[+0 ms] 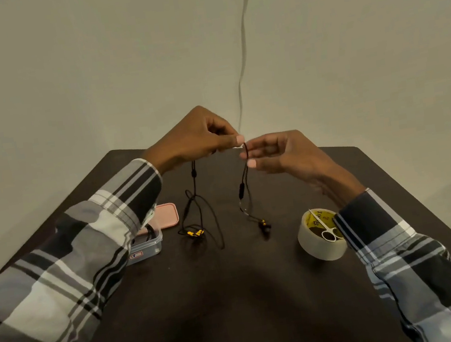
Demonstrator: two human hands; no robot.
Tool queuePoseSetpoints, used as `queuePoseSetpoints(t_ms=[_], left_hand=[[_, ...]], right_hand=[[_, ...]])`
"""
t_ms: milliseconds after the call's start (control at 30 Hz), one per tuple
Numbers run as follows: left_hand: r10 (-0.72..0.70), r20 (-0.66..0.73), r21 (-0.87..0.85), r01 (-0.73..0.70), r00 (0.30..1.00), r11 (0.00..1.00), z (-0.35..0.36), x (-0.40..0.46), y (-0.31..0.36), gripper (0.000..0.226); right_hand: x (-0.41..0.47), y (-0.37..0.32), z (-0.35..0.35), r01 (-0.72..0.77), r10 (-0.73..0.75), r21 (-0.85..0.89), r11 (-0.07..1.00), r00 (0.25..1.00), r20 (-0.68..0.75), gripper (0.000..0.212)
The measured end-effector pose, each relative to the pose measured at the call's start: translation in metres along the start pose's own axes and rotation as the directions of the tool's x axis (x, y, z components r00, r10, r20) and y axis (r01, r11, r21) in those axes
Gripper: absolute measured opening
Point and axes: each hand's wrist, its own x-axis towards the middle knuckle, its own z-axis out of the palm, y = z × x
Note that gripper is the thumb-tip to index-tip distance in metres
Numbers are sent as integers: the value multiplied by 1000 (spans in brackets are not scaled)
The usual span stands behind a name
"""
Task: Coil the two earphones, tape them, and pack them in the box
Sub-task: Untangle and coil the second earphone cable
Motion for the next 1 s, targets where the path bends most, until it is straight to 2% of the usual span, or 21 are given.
queuePoseSetpoints(t_ms=[200, 300, 467, 567, 767, 867, 933, 1000], left_hand=[[-5, -47, -13, 5, 999, 1000, -1, 1, 2, 23], [-33, -30, -30, 32, 999, 999, -9, -6, -5, 24], [-117, 9, -176, 117, 993, 977, -17, -18, -21, 26], [-134, 69, -209, 146, 989, 967, -19, -24, -29, 23], [-201, 61, -282, 210, 978, 936, -23, -35, -42, 21], [-201, 61, -282, 210, 978, 936, -23, -36, -42, 20], [-197, 52, -286, 203, 979, 937, -21, -33, -40, 20], [-182, 43, -284, 187, 982, 940, -20, -29, -37, 21]], right_hand=[[5, -18, 13, 93, -94, -13, 996, 991, -91, 18], [6, -21, 8, 97, -96, 3, 995, 986, -137, 16], [9, -29, 1, 144, -137, 26, 989, 973, -186, 10], [9, -32, -2, 183, -160, 75, 980, 957, -242, 9], [10, -23, -17, 152, -111, 121, 981, 950, -293, 9], [11, -12, -20, 65, -59, 18, 998, 968, -245, 10], [14, -6, -25, -3, -29, -184, 983, 986, -166, 12], [14, -5, -27, -33, 13, -379, 925, 998, -57, 28]])
